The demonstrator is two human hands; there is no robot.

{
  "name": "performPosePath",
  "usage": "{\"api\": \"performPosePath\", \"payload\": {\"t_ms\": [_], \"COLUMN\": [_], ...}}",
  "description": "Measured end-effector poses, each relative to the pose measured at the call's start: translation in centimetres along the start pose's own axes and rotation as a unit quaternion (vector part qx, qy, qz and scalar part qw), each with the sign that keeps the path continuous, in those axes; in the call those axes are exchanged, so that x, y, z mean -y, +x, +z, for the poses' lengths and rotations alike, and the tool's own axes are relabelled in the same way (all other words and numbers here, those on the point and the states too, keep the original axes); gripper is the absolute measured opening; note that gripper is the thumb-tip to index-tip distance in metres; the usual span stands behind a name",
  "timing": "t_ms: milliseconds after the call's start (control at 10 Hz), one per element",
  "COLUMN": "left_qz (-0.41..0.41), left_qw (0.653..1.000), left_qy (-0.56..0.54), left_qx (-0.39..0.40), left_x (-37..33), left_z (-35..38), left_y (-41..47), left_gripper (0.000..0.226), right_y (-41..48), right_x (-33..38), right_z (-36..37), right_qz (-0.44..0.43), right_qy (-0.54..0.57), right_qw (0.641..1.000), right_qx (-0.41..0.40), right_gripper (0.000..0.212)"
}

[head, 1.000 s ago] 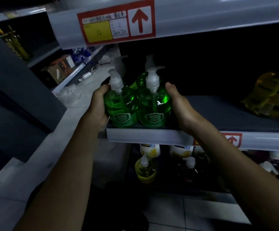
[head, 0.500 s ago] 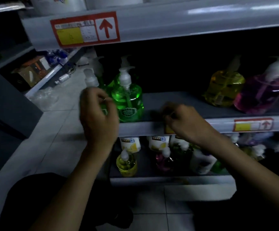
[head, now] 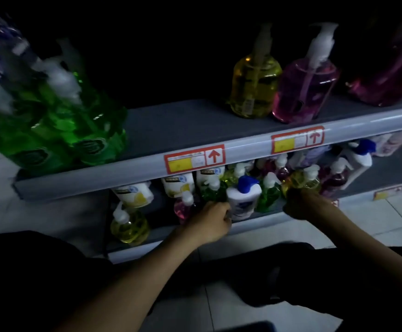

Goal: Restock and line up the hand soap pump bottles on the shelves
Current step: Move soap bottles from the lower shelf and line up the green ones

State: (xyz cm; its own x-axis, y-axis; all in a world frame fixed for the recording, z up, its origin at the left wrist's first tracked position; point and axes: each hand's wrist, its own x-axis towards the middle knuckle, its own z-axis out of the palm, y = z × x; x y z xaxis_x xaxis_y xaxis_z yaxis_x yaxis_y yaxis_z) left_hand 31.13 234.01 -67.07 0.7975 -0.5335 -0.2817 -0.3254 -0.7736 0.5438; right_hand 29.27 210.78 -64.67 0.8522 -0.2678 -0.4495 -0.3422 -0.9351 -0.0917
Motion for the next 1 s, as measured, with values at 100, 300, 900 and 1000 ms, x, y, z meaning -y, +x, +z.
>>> {"api": "performPosePath", "payload": {"t_ms": [100, 300, 900, 1000], "left_qz": [-0.001, -0.007, 0.04, 0.099], "left_qw": [0.997, 0.986, 0.97, 0.932], "left_qy": [-0.045, -0.148, -0.196, -0.302], "left_qx": [0.059, 0.069, 0.141, 0.177], "left_x": [-0.9, -2.3, -3.5, -5.4], "left_z": [2.1, 4.1, 3.3, 0.7], "left_y": [2.3, 4.4, 2.9, 0.6], "left_gripper": [0.028, 0.044, 0.091, 0.081], "right_y": [4.2, 7.0, -4.9, -9.1], "right_x": [-2.4, -0.7, 0.3, 1.7], "right_z": [1.8, 2.5, -5.4, -8.1], "right_qz": [0.02, -0.074, -0.176, -0.231], "right_qy": [0.179, 0.299, 0.129, 0.185], "right_qw": [0.98, 0.944, 0.938, 0.924], "right_qx": [-0.09, -0.117, -0.268, -0.243], "right_gripper": [0.04, 0.059, 0.016, 0.01]}}
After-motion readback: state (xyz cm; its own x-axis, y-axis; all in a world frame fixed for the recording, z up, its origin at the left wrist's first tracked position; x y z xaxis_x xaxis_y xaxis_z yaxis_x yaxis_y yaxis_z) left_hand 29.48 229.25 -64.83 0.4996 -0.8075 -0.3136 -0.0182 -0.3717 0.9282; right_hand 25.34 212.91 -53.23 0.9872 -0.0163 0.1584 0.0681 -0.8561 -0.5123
